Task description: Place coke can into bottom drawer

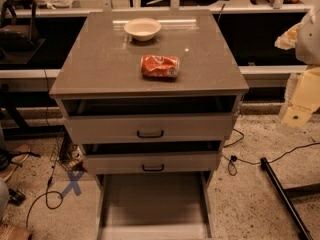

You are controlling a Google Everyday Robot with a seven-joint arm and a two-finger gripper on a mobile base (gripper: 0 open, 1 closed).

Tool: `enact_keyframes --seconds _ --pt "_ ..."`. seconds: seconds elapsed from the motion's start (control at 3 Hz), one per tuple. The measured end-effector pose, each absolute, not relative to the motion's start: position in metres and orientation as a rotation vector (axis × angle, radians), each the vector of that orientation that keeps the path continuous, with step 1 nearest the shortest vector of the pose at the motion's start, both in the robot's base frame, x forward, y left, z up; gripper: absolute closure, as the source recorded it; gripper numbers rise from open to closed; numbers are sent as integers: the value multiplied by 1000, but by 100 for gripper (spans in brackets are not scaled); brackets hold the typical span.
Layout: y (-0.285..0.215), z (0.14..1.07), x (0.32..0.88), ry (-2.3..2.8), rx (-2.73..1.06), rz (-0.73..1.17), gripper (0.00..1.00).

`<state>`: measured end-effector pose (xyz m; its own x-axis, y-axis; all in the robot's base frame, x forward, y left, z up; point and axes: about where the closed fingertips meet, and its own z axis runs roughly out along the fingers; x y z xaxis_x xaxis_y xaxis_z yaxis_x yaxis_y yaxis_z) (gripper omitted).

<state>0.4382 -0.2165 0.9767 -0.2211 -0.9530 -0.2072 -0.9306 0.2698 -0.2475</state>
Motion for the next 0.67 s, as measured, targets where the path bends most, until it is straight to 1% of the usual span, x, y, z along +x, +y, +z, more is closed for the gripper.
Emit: enact_keyframes --seconds 0.33,0.67 --pt "-217 977 438 2230 -1724 -100 0" --pt "-208 976 462 2198 -1692 -83 0"
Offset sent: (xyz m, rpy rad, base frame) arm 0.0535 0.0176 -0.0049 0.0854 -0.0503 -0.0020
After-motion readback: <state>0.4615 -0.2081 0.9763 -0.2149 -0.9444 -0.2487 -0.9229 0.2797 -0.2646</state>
